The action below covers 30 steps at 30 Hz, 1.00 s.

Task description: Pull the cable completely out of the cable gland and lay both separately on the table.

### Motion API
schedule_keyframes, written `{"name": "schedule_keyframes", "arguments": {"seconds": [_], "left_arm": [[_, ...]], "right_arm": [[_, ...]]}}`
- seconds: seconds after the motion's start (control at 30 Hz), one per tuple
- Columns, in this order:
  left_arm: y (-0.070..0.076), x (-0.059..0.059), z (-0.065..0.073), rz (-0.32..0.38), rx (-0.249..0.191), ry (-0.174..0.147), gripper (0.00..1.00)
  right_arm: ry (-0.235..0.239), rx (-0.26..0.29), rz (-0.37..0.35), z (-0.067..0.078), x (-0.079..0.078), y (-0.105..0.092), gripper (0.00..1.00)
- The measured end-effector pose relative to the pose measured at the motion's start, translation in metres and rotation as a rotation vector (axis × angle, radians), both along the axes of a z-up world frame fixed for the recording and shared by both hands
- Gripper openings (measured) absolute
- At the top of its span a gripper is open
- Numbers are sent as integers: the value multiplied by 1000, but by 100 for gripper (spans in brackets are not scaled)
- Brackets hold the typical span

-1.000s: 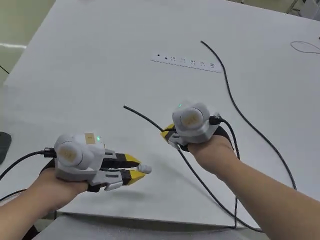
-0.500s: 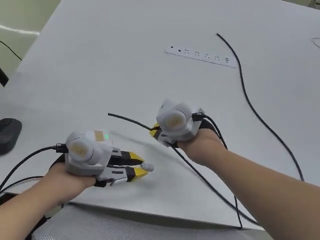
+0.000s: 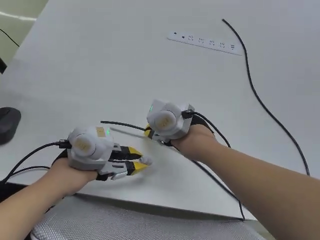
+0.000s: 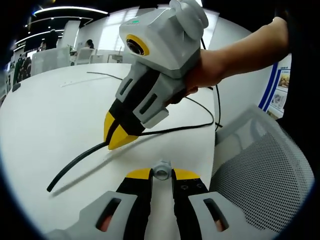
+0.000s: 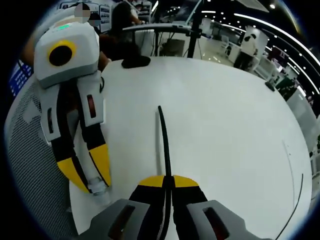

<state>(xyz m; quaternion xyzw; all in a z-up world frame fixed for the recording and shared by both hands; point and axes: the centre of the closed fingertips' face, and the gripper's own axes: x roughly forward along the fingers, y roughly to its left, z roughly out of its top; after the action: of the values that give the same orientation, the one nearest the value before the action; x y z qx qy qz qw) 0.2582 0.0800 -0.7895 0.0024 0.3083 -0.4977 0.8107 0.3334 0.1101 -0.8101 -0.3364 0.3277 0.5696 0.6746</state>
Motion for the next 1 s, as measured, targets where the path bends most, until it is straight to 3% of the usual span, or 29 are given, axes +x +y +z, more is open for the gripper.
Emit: {"name": "schedule_keyframes", "arguments": {"seconds": [0.7, 1.0], "left_arm": [[2, -5, -23, -31, 71, 13, 15], [1, -7, -28, -58, 110, -5, 16]], "right_arm": [[3, -25, 19, -16, -6, -4, 0], [11, -25, 7, -16, -5, -5, 0]]}}
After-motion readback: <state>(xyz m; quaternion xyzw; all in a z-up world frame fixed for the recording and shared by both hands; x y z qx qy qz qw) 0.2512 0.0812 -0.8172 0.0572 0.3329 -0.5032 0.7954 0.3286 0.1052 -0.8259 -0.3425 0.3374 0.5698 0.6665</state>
